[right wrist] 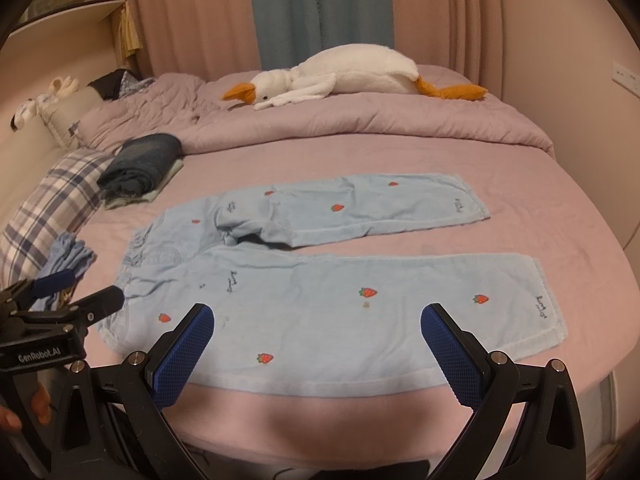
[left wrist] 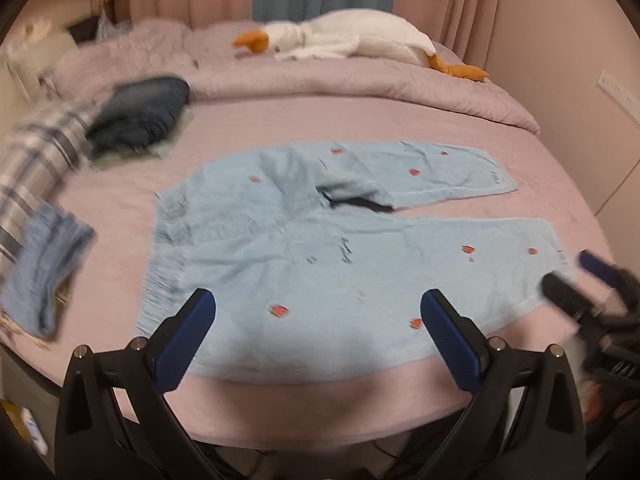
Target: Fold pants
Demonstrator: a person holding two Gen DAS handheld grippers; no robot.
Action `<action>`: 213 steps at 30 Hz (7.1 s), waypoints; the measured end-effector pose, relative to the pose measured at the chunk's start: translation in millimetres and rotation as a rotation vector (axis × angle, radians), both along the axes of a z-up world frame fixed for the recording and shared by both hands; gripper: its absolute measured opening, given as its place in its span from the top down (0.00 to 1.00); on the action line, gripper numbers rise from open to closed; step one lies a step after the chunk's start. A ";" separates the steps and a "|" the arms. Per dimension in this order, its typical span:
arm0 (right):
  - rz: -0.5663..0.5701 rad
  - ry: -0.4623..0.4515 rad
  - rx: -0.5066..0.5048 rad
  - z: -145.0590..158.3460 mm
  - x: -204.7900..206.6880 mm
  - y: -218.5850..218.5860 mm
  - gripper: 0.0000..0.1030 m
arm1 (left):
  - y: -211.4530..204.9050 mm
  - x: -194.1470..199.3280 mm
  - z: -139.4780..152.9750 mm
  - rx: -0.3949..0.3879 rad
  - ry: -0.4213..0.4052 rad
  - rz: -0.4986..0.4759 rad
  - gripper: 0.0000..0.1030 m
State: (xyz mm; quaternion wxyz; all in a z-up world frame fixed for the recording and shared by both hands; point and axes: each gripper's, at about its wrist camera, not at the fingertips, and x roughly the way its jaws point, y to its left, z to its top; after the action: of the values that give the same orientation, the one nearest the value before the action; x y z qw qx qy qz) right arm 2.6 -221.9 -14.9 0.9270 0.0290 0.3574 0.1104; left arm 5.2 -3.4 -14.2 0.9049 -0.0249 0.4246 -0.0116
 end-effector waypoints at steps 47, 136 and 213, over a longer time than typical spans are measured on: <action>0.523 0.151 -0.080 -104.5 50.7 108.6 0.75 | 128.2 1.4 -97.8 -0.220 0.092 0.124 0.35; 0.547 -0.147 -0.361 -7.7 76.6 82.3 0.96 | 130.6 1.2 -34.2 0.487 -0.156 -0.472 0.79; -0.160 0.166 0.244 -66.3 176.6 -91.9 0.96 | -146.5 8.1 -98.4 -0.043 0.088 -0.779 0.64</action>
State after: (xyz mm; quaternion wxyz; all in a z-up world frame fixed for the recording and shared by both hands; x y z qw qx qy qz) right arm 179.2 -313.8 -81.3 0.8898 0.1788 0.4130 0.0760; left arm 13.3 -149.9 -112.6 0.8130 0.1190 0.4401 -0.3621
